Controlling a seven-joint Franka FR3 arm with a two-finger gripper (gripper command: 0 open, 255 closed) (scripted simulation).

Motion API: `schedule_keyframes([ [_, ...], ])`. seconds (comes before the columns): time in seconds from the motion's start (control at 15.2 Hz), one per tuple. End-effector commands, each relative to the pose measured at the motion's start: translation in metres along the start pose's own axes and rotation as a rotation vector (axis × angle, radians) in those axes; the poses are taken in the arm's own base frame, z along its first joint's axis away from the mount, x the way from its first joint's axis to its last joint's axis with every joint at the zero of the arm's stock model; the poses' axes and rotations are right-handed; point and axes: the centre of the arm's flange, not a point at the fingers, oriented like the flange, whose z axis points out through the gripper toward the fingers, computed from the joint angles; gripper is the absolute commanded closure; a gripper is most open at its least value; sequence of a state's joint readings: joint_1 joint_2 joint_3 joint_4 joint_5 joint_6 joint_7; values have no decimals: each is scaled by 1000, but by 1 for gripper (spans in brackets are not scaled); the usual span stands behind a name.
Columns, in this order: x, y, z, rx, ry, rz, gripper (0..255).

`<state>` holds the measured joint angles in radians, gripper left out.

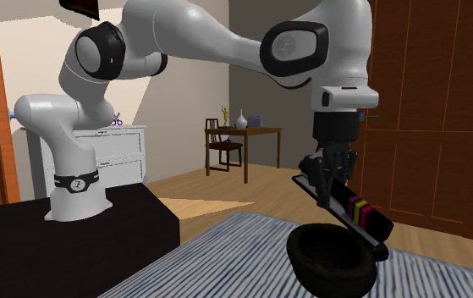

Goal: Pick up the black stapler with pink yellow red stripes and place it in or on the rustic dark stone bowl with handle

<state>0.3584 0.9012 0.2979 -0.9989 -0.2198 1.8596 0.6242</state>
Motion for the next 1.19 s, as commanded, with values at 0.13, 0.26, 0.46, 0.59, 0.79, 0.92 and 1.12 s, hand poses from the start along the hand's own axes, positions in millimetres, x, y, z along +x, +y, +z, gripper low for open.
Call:
schedule_keyframes([
  [0.13, 15, -8, 17, -3, -3, 5, 255],
  [0.26, 15, -8, 28, -3, -3, 5, 255],
  [0.46, 15, -7, 43, -3, -3, 5, 255],
  [0.59, 16, -7, 54, -3, -3, 5, 255],
  [0.79, 16, -7, 65, -3, -3, 5, 255],
  [0.92, 16, -7, 65, -3, -3, 5, 255],
  [1.12, 16, -7, 65, -3, -3, 5, 255],
])
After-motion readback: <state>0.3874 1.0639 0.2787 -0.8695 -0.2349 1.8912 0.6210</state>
